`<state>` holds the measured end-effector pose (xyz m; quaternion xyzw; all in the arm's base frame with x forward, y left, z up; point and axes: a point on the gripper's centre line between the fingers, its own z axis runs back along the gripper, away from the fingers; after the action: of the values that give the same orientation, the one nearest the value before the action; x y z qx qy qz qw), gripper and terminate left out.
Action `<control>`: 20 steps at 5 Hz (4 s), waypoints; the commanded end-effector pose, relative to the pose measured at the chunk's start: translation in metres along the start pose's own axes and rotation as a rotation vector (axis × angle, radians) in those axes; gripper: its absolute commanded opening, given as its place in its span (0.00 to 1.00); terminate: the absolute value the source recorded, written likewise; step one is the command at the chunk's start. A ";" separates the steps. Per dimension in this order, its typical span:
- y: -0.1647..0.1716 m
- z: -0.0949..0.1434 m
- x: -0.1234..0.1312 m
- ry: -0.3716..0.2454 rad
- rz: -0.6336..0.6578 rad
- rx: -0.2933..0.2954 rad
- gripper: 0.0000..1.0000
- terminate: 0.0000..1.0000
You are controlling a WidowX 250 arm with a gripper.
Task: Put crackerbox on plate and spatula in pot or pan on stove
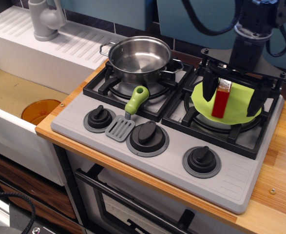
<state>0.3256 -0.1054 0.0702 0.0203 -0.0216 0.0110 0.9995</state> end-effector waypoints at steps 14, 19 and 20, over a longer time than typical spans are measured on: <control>0.134 -0.014 -0.022 -0.344 -0.087 0.106 1.00 0.00; 0.122 -0.010 -0.015 -0.264 -0.037 0.112 0.00 0.00; 0.121 0.013 -0.012 -0.234 -0.041 0.124 0.00 0.00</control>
<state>0.3008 0.0164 0.0704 0.0845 -0.1020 -0.0089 0.9912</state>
